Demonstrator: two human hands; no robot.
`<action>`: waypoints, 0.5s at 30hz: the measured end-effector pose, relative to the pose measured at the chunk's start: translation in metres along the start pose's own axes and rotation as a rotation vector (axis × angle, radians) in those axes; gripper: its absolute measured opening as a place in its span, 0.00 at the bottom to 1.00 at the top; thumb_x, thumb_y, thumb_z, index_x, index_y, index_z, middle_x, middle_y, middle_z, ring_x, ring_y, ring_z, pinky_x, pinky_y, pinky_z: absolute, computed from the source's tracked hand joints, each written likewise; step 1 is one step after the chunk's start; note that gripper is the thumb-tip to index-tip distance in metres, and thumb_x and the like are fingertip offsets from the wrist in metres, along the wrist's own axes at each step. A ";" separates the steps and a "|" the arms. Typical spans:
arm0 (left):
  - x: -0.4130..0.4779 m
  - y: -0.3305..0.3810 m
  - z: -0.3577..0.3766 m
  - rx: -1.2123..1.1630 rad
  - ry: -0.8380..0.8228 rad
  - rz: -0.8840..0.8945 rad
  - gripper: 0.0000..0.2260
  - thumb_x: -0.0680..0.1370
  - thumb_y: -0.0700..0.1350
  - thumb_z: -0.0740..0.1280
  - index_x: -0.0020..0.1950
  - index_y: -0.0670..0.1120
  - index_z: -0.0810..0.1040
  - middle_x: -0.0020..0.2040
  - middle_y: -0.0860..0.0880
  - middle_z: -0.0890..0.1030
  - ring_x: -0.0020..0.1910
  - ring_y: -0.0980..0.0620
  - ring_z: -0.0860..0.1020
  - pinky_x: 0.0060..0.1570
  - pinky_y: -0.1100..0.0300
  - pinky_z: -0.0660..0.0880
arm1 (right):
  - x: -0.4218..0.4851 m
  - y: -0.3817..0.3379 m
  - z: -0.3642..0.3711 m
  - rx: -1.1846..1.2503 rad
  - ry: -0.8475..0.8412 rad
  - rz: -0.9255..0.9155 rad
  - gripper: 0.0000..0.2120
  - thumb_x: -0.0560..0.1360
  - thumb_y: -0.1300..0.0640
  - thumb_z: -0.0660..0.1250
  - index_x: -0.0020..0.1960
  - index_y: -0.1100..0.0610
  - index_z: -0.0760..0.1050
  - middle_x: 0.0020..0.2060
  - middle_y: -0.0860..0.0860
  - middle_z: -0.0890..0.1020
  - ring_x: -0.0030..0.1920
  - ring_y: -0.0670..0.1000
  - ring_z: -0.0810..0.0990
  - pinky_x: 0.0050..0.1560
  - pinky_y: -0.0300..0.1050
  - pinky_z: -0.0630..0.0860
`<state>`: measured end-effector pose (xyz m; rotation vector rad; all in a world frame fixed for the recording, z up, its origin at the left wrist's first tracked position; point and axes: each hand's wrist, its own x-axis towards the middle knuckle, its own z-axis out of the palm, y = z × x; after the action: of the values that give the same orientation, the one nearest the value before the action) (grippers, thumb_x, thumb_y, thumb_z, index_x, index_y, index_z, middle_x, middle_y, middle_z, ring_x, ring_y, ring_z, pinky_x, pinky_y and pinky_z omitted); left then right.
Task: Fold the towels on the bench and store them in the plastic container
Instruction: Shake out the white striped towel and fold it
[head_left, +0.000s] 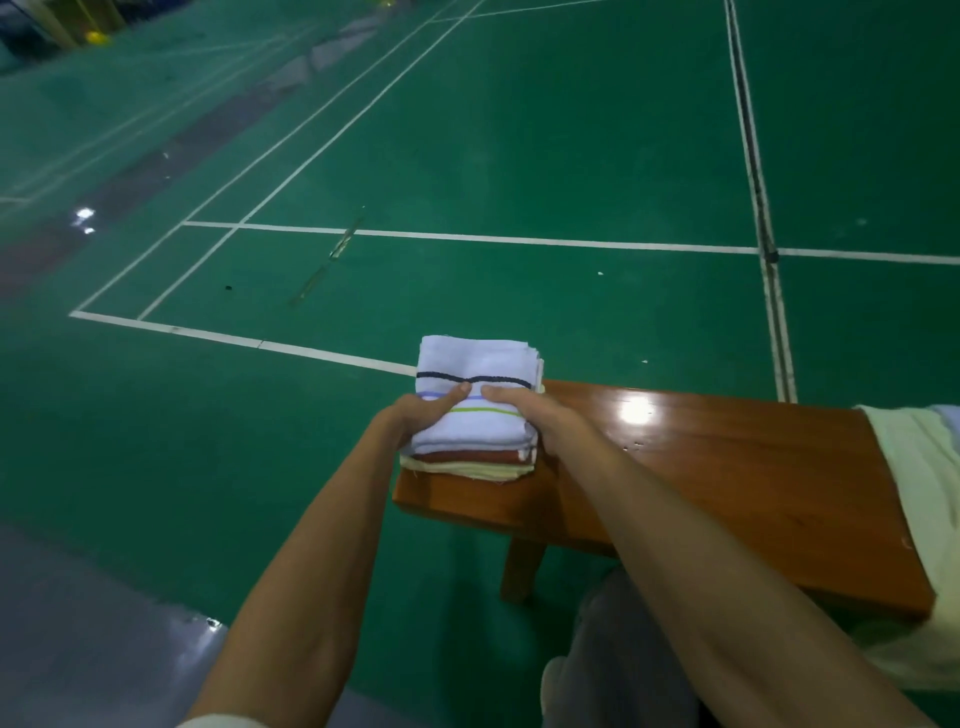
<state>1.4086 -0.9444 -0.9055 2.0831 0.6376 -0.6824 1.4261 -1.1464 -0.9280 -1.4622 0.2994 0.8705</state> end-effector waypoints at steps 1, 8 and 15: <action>-0.001 0.002 -0.005 -0.066 -0.090 -0.036 0.50 0.63 0.79 0.68 0.73 0.45 0.74 0.68 0.39 0.78 0.62 0.39 0.79 0.65 0.47 0.75 | 0.000 -0.002 -0.001 0.005 -0.026 0.004 0.20 0.75 0.43 0.74 0.57 0.58 0.82 0.42 0.55 0.86 0.37 0.54 0.85 0.40 0.45 0.82; -0.008 0.019 -0.016 -0.438 -0.311 0.042 0.33 0.73 0.68 0.70 0.67 0.44 0.80 0.59 0.39 0.84 0.57 0.40 0.83 0.60 0.50 0.78 | -0.007 -0.015 -0.014 0.157 -0.112 -0.078 0.21 0.75 0.44 0.74 0.62 0.56 0.81 0.51 0.57 0.87 0.48 0.58 0.86 0.49 0.49 0.83; -0.026 0.059 0.006 -0.561 -0.352 0.204 0.27 0.76 0.60 0.71 0.69 0.45 0.77 0.61 0.40 0.83 0.57 0.41 0.83 0.59 0.48 0.79 | -0.026 -0.027 -0.062 0.321 -0.129 -0.178 0.27 0.71 0.45 0.77 0.65 0.58 0.80 0.59 0.63 0.83 0.61 0.66 0.81 0.67 0.64 0.74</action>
<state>1.4266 -0.9850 -0.8591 1.4408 0.3551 -0.6430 1.4468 -1.2094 -0.8996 -1.1113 0.1986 0.7309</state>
